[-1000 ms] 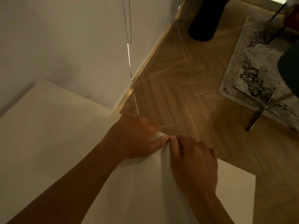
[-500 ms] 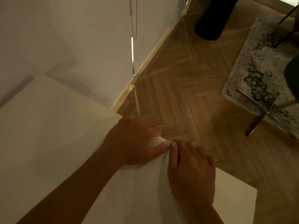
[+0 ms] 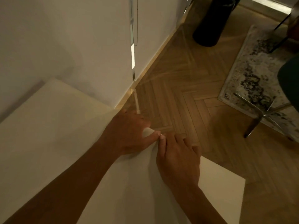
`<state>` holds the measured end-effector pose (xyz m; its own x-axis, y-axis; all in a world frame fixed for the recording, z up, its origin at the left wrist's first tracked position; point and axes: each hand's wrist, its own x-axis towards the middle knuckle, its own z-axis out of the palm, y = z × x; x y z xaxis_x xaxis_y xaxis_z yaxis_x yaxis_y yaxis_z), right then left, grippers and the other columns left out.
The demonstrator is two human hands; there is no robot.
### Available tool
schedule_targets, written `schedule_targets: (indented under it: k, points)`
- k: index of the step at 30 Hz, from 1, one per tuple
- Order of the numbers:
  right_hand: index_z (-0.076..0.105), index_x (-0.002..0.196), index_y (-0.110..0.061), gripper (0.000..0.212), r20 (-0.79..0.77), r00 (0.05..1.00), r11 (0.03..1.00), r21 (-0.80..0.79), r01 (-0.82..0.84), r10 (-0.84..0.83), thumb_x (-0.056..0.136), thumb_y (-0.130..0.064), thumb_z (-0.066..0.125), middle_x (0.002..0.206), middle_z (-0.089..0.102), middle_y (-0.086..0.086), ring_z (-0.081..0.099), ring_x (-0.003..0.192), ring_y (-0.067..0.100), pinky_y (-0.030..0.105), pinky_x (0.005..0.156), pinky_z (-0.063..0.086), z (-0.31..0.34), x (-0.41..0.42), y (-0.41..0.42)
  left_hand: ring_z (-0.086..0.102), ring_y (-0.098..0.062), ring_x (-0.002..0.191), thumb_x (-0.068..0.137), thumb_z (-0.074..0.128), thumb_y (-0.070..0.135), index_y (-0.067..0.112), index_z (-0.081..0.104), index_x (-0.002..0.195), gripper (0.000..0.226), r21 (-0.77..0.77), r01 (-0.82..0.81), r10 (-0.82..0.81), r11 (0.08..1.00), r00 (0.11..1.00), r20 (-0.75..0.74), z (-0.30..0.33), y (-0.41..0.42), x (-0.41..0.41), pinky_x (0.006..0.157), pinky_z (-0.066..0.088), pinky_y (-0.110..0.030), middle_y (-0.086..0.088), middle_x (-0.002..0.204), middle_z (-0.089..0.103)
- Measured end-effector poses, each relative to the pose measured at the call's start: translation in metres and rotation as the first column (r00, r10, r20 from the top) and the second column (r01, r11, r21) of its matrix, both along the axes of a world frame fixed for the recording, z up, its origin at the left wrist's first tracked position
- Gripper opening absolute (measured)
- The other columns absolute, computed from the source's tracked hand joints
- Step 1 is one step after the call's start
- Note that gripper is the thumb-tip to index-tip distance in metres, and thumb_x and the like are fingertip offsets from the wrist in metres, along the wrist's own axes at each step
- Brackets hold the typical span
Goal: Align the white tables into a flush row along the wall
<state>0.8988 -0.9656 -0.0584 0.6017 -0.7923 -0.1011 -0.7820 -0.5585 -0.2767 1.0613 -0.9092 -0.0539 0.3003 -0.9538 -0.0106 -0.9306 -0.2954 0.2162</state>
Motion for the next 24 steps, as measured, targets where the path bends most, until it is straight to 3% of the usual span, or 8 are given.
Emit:
schedule_targets:
  k: [5,12,15,18,20,24]
  points:
    - [0.053,0.084,-0.035,0.04,0.017,1.0,0.999,-0.022,0.026,-0.026,0.101,-0.045,0.019,0.077,0.056,-0.011,0.051,0.077,0.016,0.039,0.076,0.035,-0.004,0.0,0.0,0.062,-0.016,0.081,0.089,0.025,0.077,0.027,0.062,0.08,0.063,0.012,0.042,-0.042,0.999,0.998,0.038,-0.004,-0.002,0.009,0.069,0.032,-0.03,0.008,0.086,0.07]
    - [0.06,0.077,-0.032,0.037,0.14,0.984,0.992,-0.04,0.117,-0.11,0.1,-0.041,0.032,0.07,0.061,-0.011,0.054,0.07,0.016,0.039,0.074,0.039,-0.007,0.002,0.007,0.06,-0.013,0.074,0.088,0.014,0.079,0.027,0.07,0.085,0.076,0.006,0.048,-0.048,0.999,0.996,0.076,-0.006,0.004,0.008,0.072,0.027,-0.027,0.009,0.085,0.073]
    - [0.06,0.078,-0.032,0.037,0.149,0.982,0.993,-0.006,0.12,-0.118,0.1,-0.042,0.031,0.071,0.062,-0.011,0.056,0.073,0.017,0.04,0.078,0.04,-0.007,0.002,0.006,0.048,-0.009,0.07,0.084,0.005,0.08,0.027,0.07,0.088,0.084,0.026,0.05,-0.051,0.998,0.996,0.072,-0.004,0.002,0.008,0.075,0.027,-0.027,0.008,0.087,0.073]
    - [0.058,0.076,-0.033,0.035,0.144,0.983,0.992,-0.029,0.121,-0.115,0.099,-0.041,0.032,0.069,0.06,-0.012,0.053,0.071,0.016,0.038,0.076,0.037,-0.007,0.002,0.004,0.054,-0.011,0.07,0.087,0.012,0.079,0.027,0.069,0.083,0.077,-0.011,0.058,-0.057,0.998,0.996,0.062,-0.007,0.002,0.01,0.072,0.029,-0.028,0.008,0.083,0.072]
    - [0.056,0.074,-0.034,0.034,0.142,0.984,0.992,-0.043,0.115,-0.108,0.099,-0.041,0.033,0.067,0.059,-0.012,0.052,0.069,0.016,0.038,0.074,0.037,-0.009,0.003,0.003,0.048,-0.01,0.068,0.09,0.019,0.078,0.028,0.067,0.08,0.07,-0.03,0.054,-0.051,0.998,0.994,0.098,-0.01,0.003,0.011,0.069,0.029,-0.028,0.009,0.08,0.071]
    - [0.055,0.074,-0.033,0.036,0.123,0.989,0.995,-0.045,0.091,-0.085,0.099,-0.041,0.03,0.068,0.06,-0.012,0.053,0.071,0.018,0.041,0.073,0.039,-0.01,0.003,0.002,0.055,-0.014,0.075,0.09,0.018,0.08,0.029,0.065,0.082,0.069,-0.008,0.028,-0.027,1.0,0.995,0.093,-0.015,0.002,0.013,0.068,0.03,-0.029,0.01,0.083,0.067]
